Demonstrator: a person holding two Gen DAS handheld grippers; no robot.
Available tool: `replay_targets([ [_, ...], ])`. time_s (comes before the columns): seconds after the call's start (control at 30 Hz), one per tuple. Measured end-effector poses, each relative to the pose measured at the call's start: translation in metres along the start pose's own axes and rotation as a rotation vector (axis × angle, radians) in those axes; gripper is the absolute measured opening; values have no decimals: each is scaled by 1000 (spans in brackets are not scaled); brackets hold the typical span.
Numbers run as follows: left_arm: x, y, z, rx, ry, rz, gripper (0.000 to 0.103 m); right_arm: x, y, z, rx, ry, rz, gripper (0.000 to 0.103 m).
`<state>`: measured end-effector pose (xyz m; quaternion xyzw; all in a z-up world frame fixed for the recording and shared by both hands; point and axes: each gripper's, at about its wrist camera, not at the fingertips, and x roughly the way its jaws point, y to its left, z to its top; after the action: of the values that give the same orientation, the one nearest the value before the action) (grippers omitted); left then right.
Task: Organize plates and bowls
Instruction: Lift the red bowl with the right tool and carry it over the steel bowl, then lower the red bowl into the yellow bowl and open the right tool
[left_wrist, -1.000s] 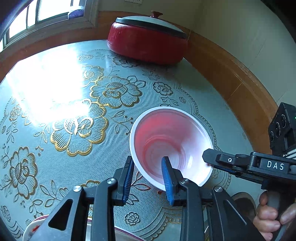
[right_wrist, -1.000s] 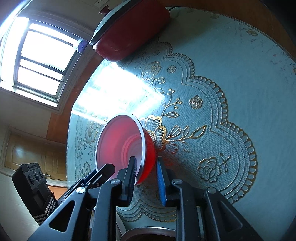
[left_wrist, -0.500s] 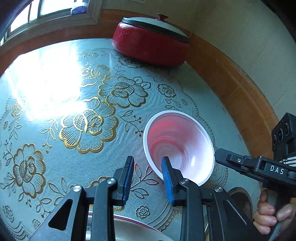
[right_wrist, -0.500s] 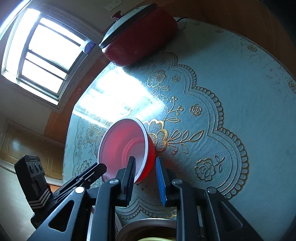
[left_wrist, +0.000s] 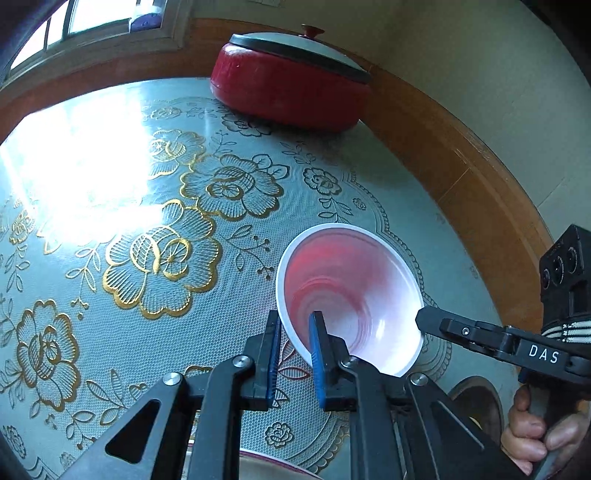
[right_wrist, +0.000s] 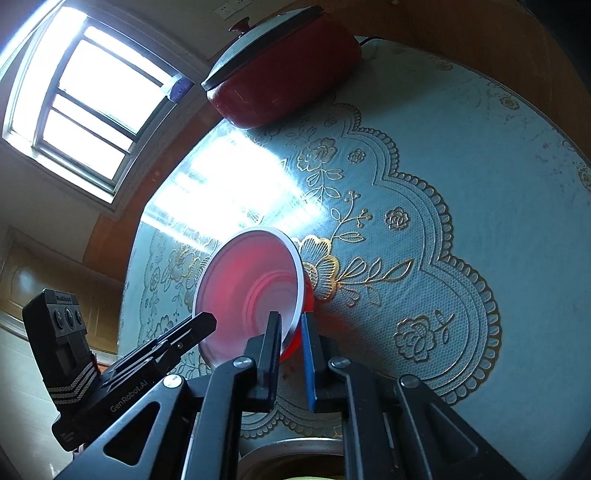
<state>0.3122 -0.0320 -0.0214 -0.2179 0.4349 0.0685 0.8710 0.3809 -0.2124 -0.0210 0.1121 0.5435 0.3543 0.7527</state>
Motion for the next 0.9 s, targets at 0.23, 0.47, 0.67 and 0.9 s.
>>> replay_targets([
  [0.23,-6,-15,-8,59,-33,43,15,-3,-4,1,11,-14,6,10],
  [0.47,-14,-20,-15,68,-46,45,15,-9,-8,-4,24,-19,16,10],
  [0.67,-25,-26,-21,78,-67,37,15,-20,-7,-9,26,-37,19,10],
  [0.9,-43,-32,-32,82,-87,8,15,-35,-5,-22,22,-57,19,10],
])
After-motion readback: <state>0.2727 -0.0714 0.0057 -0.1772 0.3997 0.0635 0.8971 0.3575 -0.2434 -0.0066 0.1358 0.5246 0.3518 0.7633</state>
